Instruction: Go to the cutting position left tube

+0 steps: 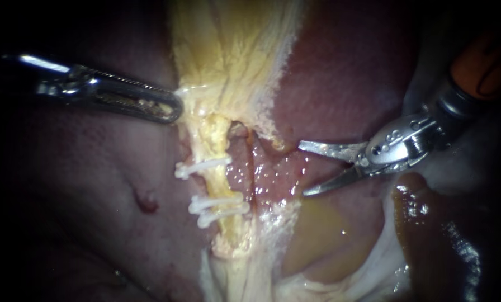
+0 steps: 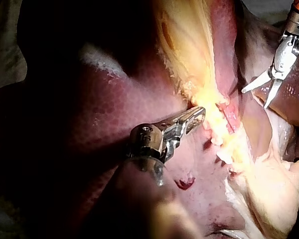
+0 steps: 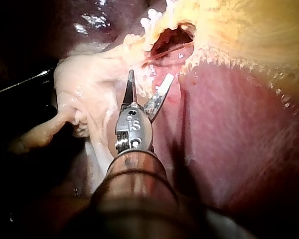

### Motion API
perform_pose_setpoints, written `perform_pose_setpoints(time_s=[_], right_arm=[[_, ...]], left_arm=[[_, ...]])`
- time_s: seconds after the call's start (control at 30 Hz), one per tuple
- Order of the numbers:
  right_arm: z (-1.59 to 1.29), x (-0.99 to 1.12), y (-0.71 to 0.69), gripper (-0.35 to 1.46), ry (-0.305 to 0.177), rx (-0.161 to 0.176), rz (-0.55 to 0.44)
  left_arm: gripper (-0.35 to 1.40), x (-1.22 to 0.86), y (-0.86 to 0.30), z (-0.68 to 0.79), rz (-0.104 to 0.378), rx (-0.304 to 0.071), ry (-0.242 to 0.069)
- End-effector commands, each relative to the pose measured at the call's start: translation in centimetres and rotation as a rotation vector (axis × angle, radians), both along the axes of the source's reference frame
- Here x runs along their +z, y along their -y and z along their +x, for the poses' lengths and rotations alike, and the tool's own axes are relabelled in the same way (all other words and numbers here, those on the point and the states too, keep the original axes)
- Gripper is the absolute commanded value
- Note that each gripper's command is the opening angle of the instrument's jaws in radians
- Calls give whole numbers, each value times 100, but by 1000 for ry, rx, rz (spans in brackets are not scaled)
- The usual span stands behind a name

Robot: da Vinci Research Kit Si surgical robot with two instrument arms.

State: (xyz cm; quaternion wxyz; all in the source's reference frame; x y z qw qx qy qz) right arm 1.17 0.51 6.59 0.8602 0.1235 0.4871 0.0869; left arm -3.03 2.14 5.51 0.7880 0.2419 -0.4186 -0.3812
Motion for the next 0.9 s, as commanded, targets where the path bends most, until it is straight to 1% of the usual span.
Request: perform_pose_setpoints(time_s=[0.03,0.37,0.47,0.53,0.73,0.9], right_arm=[[0,-1,0,144,-1,-1,0],[2,-1,0,144,-2,-3,2],[3,-1,1,144,-2,0,6],[4,-2,2,144,-5,-4,9],[17,-2,10,144,-17,-14,32],[36,2,22,144,-28,-25,57]], left_arm=[[-35,-2,0,0,-1,-2,4],[-35,-13,4,-4,-3,-9,13],[-35,-14,4,-4,-3,-9,13],[-35,-13,4,-4,-3,-8,14],[-35,-12,3,-5,-3,-8,14],[-35,-11,2,-7,-3,-9,13]])
